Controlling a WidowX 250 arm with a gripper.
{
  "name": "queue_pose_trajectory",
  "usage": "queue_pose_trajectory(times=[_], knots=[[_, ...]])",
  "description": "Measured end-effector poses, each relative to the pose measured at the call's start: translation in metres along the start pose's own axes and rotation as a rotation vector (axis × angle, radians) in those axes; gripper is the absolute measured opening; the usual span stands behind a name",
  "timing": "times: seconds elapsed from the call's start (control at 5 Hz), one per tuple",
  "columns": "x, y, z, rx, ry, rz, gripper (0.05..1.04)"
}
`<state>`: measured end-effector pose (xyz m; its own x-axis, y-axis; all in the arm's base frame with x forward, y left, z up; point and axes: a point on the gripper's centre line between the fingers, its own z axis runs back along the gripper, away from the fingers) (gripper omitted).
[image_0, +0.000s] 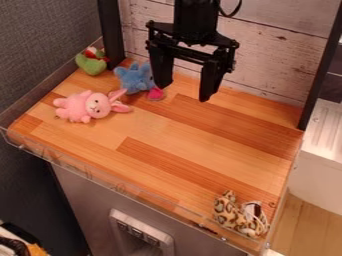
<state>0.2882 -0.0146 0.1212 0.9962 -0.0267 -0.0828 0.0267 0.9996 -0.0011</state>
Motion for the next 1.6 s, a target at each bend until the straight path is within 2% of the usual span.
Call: queue_pose_trajectory(times=[0.2,0.6,0.8,1.0,1.2,1.4,1.6], knots=[[0.015,0.020,-0.007,0.002,0.020,-0.124,0.999],[0.078,0.086,0.001,0.009,0.025,-0.525,0.999],[0.096,0.117,0.006,0.022,0.017,-0.763,0.999],[0.100,0.148,0.006,0.021,0.030,-0.960,0.999],[0.100,0.181,0.013,0.019,0.027,-1.020,0.997],[0.102,0.188,0.013,-0.007,0.043,-0.991,0.998],[0.102,0.191,0.014,-0.004,0.040,-0.867,0.999]])
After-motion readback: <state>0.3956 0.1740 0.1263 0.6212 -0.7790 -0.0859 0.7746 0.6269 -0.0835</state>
